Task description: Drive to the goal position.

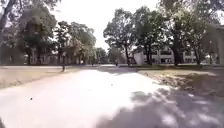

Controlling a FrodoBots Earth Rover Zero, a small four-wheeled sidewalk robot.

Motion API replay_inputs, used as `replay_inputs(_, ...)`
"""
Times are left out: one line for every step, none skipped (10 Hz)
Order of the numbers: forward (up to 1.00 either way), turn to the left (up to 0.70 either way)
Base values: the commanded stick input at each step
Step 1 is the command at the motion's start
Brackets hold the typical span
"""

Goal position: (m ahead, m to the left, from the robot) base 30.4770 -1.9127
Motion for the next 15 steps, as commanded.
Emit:
replay_inputs(0.85, 0.0)
replay_inputs(0.85, 0.0)
replay_inputs(0.85, 0.0)
replay_inputs(0.85, 0.0)
replay_inputs(0.85, 0.0)
replay_inputs(0.85, 0.0)
replay_inputs(0.85, 0.0)
replay_inputs(0.85, 0.0)
replay_inputs(0.85, 0.0)
replay_inputs(0.85, 0.0)
replay_inputs(0.85, 0.0)
replay_inputs(0.85, 0.0)
replay_inputs(0.85, 0.0)
replay_inputs(0.85, 0.0)
replay_inputs(0.85, 0.0)
